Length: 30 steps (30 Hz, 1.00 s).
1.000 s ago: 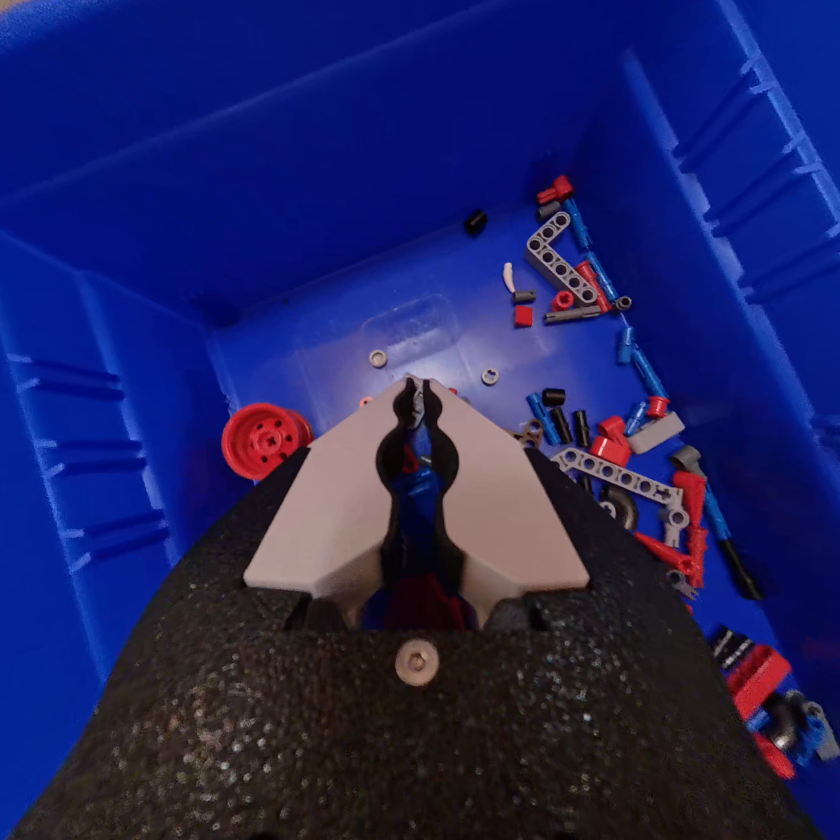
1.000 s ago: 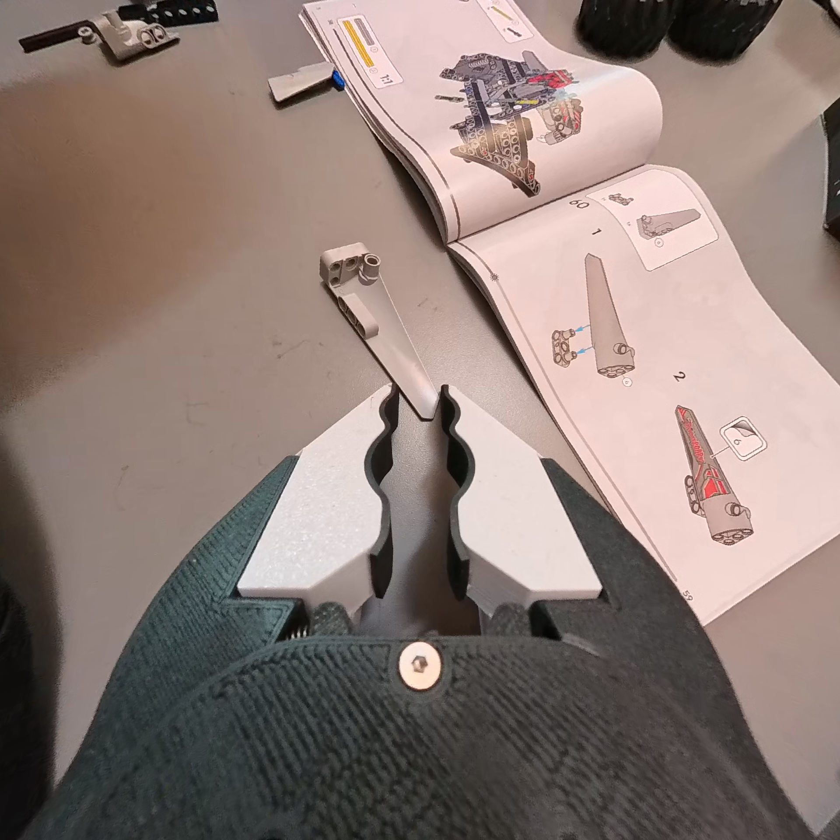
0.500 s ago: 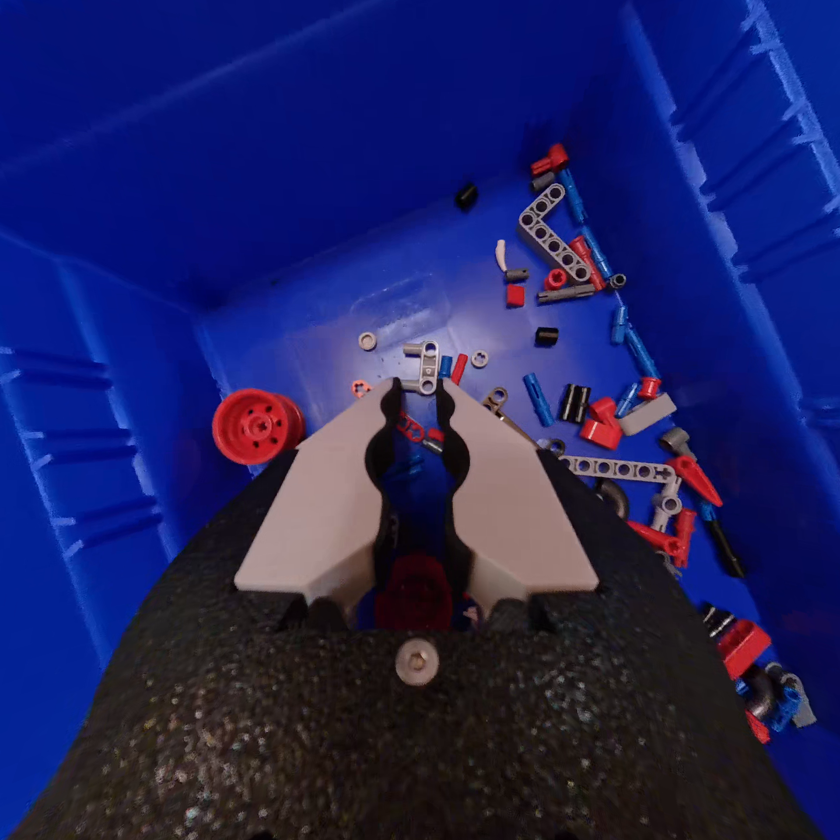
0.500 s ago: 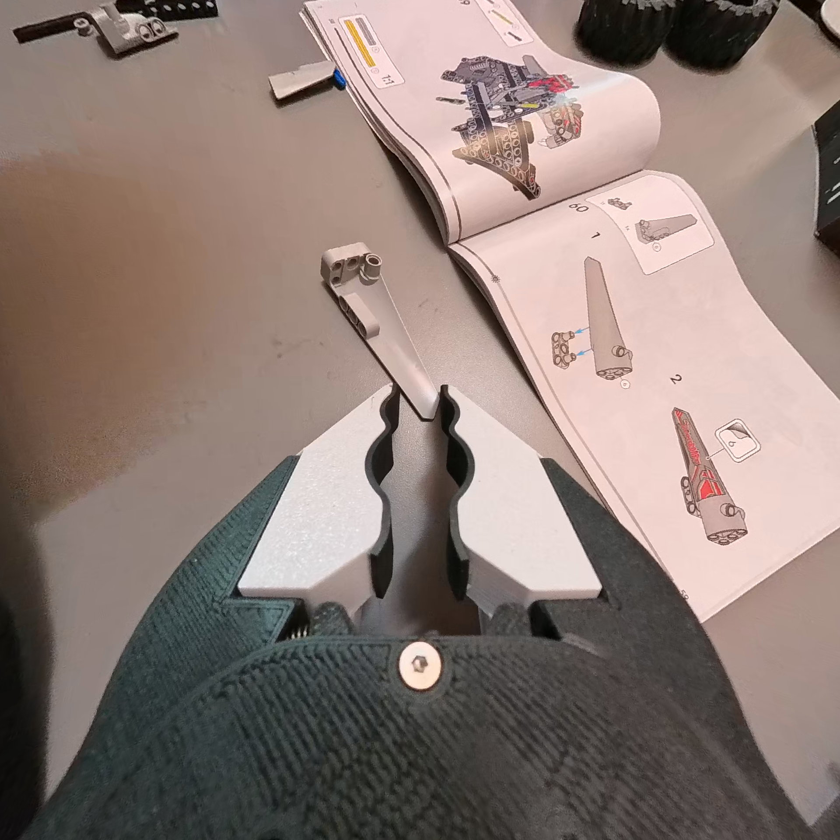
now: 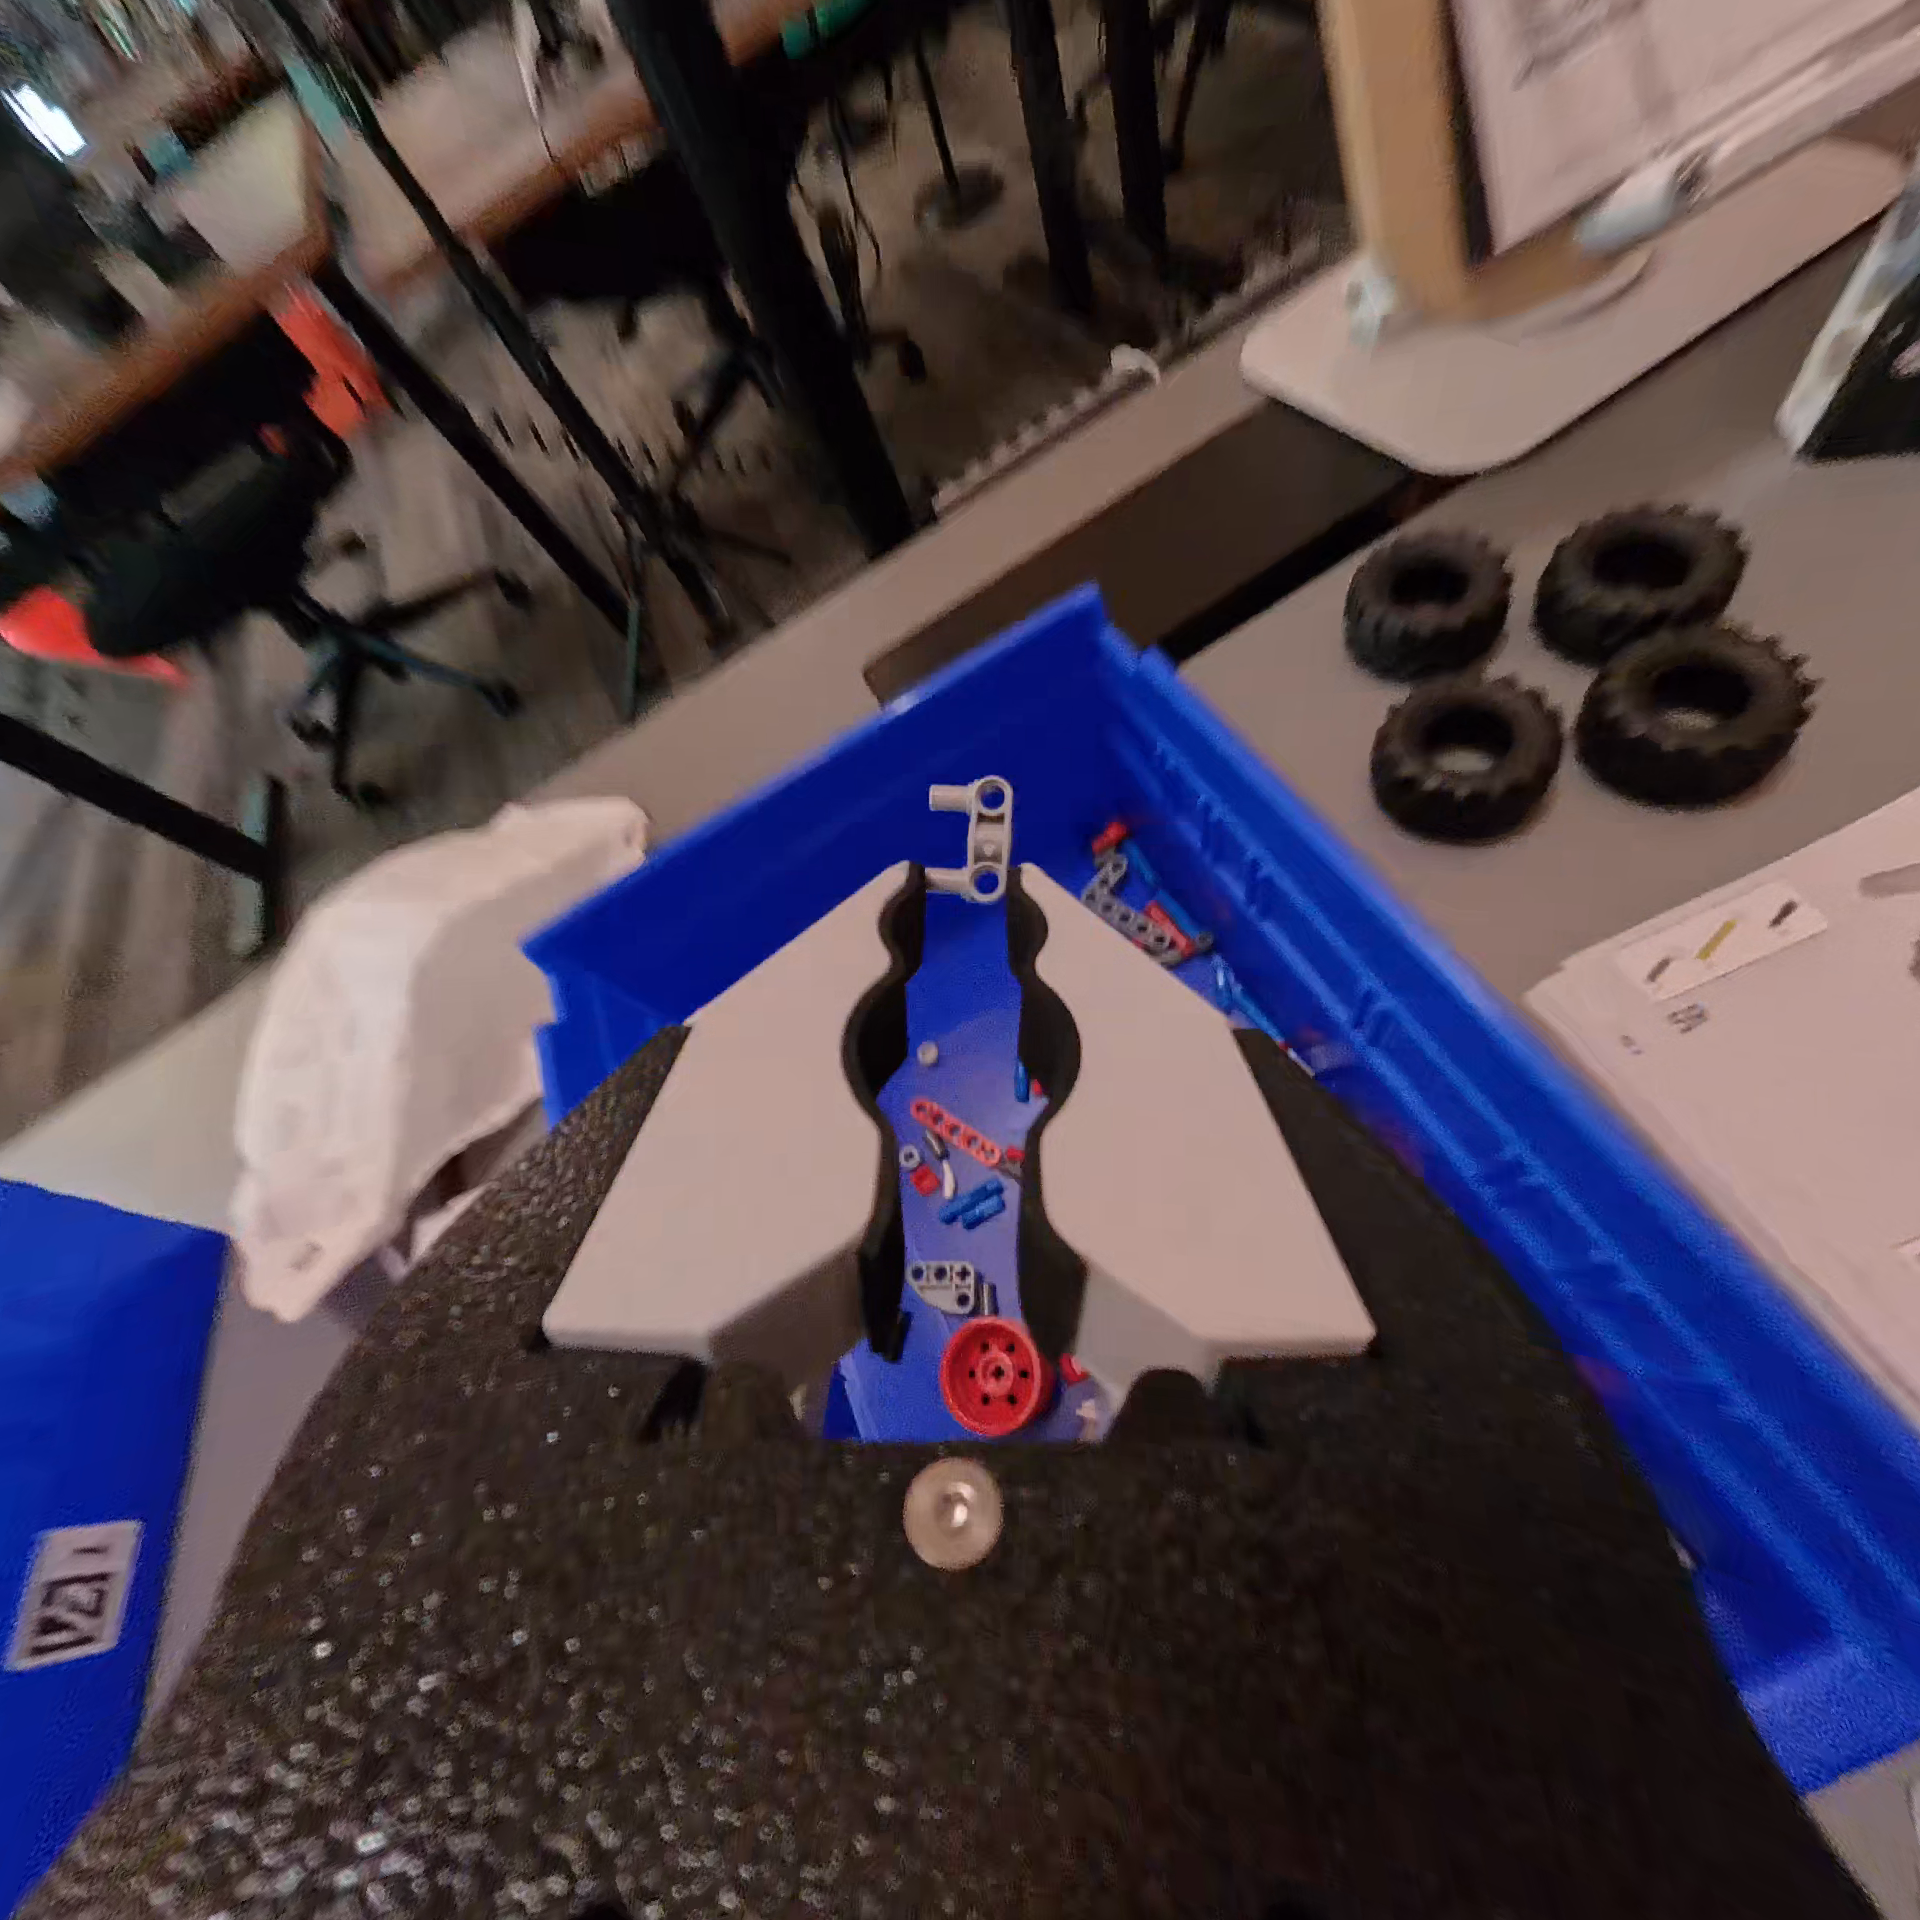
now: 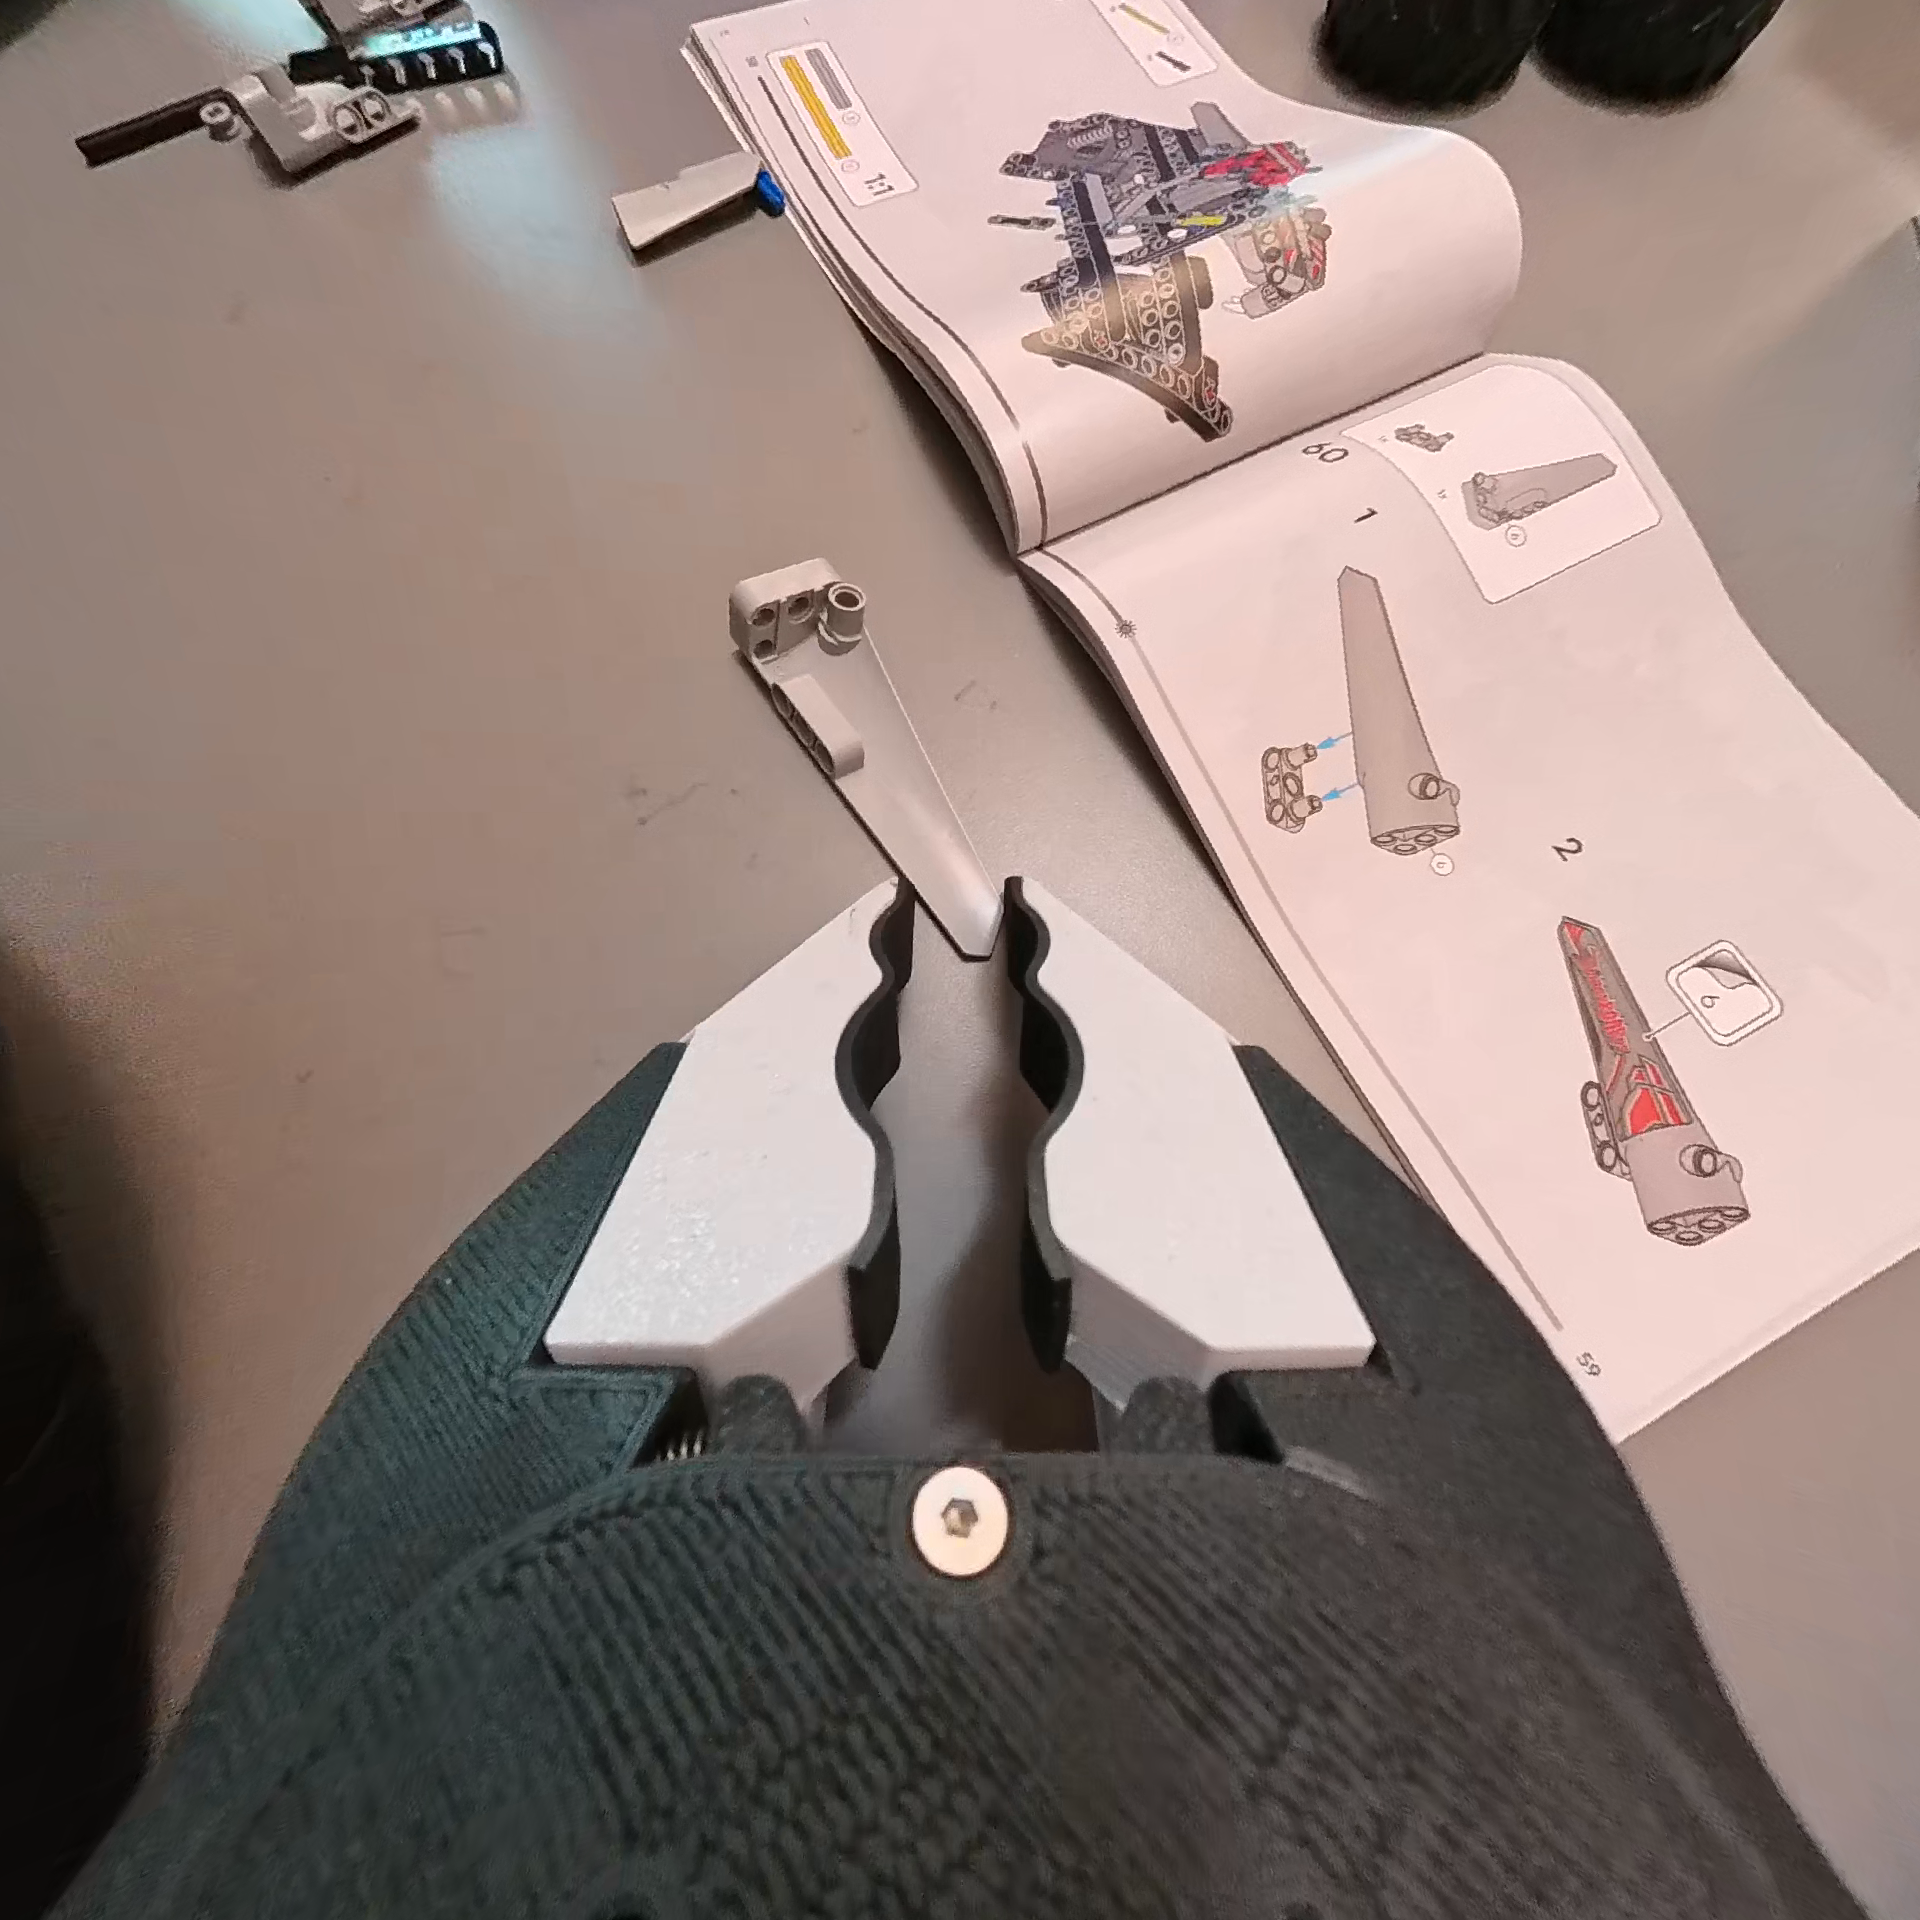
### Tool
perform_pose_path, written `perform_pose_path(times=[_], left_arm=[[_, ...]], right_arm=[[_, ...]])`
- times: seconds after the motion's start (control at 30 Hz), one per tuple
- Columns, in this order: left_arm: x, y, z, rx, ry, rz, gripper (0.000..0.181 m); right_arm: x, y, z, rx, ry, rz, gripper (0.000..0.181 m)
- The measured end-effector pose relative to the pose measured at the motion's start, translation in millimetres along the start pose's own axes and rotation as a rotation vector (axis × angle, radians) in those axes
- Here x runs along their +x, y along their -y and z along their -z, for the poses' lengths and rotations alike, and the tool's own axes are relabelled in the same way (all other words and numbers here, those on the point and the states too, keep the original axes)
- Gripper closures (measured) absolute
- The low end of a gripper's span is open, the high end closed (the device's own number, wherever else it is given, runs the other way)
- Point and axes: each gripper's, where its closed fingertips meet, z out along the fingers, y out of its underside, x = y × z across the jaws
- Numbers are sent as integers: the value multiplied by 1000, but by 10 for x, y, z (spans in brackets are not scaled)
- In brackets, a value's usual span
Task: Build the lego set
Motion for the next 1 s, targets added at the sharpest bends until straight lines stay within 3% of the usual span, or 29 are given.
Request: perform_pose_path(times=[0.07, 0.13, 0.27, 0.33, 0.43, 0.53, 0.63, 0.73, 0.87, 1.0], left_arm=[[128, 300, 253, 87, 17, -60, 169], [476, 577, 484, 181, -43, -113, 168], [1786, 780, 721, 282, -368, -238, 169], [2510, 600, 706, 257, -510, -323, 168], [3550, 102, 730, 175, -732, -445, 168], [4214, -300, 842, 108, -839, -563, 168], [4499, -436, 871, 92, -832, -652, 168], [4570, -480, 778, 61, -790, -694, 168], [4682, -473, 790, 31, -855, -615, 168], [4698, -427, 889, 27, -930, -516, 153]], right_arm=[[1, 2, 1, 1, 10, -13, 166], [2, 2, 2, 2, 18, -22, 166], [-22, 0, 3, 0, 11, 9, 161], [-5, -2, 10, 0, -21, 31, 159], [-22, -62, 81, 1, -22, 39, 156], [-85, -153, 194, 4, 33, -19, 153], [-142, -187, 265, 16, 93, -93, 150], [-171, -188, 285, 22, 133, -122, 147], [-182, -188, 285, 22, 136, -116, 146], [-181, -196, 276, 16, 102, -79, 146]])
